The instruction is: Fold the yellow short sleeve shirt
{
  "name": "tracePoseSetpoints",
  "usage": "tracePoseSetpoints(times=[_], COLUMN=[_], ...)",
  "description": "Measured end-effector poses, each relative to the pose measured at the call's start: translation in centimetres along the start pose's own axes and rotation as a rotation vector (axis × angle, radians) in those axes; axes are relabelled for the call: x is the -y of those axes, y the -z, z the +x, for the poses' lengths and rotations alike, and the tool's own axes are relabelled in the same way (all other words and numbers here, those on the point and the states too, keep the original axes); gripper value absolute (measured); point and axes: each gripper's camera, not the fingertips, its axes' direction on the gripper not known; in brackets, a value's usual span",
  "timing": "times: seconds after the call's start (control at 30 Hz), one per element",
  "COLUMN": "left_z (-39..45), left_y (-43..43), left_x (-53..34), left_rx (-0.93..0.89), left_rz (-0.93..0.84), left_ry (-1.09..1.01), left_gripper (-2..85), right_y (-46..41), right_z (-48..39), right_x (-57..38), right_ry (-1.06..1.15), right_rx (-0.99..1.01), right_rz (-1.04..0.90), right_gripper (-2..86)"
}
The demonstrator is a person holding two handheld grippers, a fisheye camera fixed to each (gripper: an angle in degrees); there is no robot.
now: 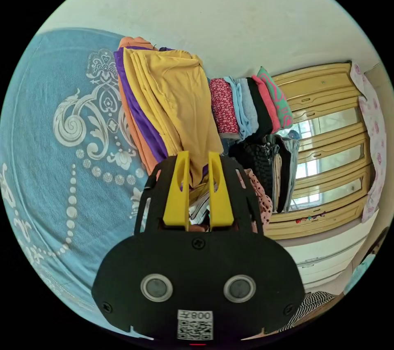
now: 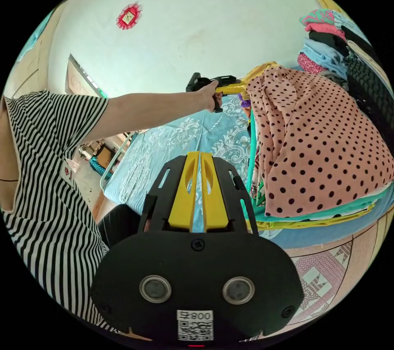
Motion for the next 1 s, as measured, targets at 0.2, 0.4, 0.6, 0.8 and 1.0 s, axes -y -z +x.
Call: tracePoseSetpoints(times=[0.2, 0.4, 0.6, 0.8, 1.0], left_z=[0.3, 1.0, 3.3, 7.1, 11.6], left_y=[0.8, 4.9, 11.1, 17.0, 20.5], left_x=[-0.1, -2.8, -8.2, -16.2, -26.1], left_rx=[0.047, -0.089, -0.182, -0.121, -0.064], left_rz=[-0.039, -0.008, 0.017, -0.014, -0.071], left_ry=[0.010, 0.000, -0.081, -0.181, -0.282], left_gripper=[1.9, 0.5, 0.3, 0.2, 0.2], right_y=[-2.8, -5.3, -7.2, -9.5, -14.0], right_z=[3.6, 6.1, 6.7, 5.3, 1.1], right_x=[-1.5, -1.9, -1.4, 0.9, 5.0], right_ry=[-0.011, 0.024, 0.093, 0.193, 0.339], right_rx=[0.024, 0.052, 0.048, 0.031, -0.027], right_rz=[-0.040, -0.062, -0.049, -0.018, -0.030], right_gripper=[0.2, 0.3, 0.4, 0.7, 2.5])
